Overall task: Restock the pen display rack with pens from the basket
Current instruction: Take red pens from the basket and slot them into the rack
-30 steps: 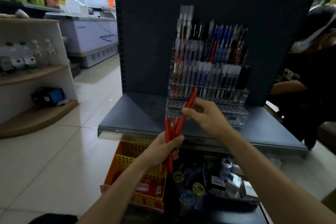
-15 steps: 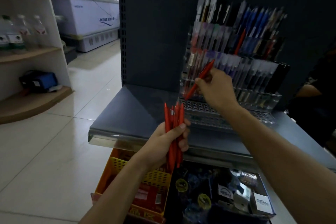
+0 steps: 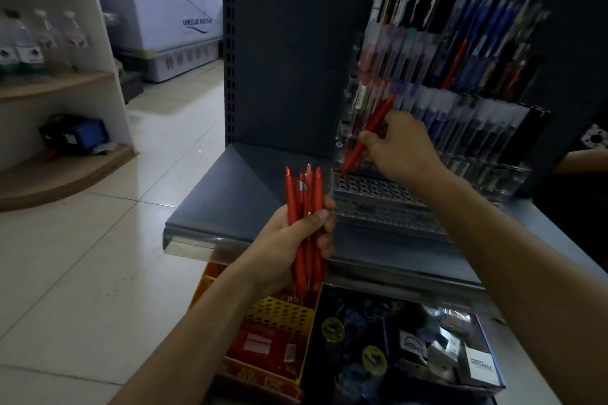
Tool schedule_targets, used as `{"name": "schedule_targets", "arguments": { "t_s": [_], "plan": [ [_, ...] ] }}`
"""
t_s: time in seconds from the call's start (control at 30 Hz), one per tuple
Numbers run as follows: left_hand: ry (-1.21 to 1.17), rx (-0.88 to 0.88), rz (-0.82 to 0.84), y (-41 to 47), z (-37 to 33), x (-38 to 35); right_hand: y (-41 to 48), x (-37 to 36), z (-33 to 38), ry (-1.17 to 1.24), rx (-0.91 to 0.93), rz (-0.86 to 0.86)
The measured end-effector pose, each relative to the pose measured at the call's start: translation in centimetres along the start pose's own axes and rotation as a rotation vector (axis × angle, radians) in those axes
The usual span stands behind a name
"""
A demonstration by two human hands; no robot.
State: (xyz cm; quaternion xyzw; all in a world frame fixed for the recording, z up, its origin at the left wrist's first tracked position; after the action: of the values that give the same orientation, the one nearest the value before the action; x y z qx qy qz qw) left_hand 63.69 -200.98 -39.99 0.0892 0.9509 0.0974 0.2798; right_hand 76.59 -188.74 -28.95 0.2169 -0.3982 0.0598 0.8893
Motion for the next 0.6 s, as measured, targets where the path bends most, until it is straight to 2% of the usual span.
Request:
{"name": "schedule_targets", "arguments": {
  "t_s": [0.23, 0.4, 0.5, 0.6],
  "plan": [
    [-0.014, -0.021, 0.002, 0.2, -0.1, -0.9, -1.3, -2.0, -0.5, -0.064, 0.007, -0.009],
    [0.033, -0.012, -0.029, -0.2, -0.9, -1.0, -2.3, -3.6, -0.9, -0.118, -0.016, -0.133],
    [0.008, 0.016, -0.020, -0.4, -1.0, -1.4, -2.3, -3.2, -1.1, -0.120, -0.046, -0.062],
    [0.011, 0.072, -0.005, -0.6, -0.9, -1.8, -3.3, -2.9, -1.6, -0.007, -0.105, -0.011]
  ]
}}
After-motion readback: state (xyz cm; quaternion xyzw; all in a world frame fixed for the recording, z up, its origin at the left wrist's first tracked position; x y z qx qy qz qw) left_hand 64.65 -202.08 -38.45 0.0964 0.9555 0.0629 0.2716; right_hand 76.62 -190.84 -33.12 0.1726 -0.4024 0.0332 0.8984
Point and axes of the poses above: each hand's wrist, its own y-axis towards the middle knuckle, its own x-axis out of the back of the hand, z = x × y, the point moved 1 cm from there along y, towards the middle knuckle, and after that the axes turned 1 degree about -x, right-handed, at the moved point
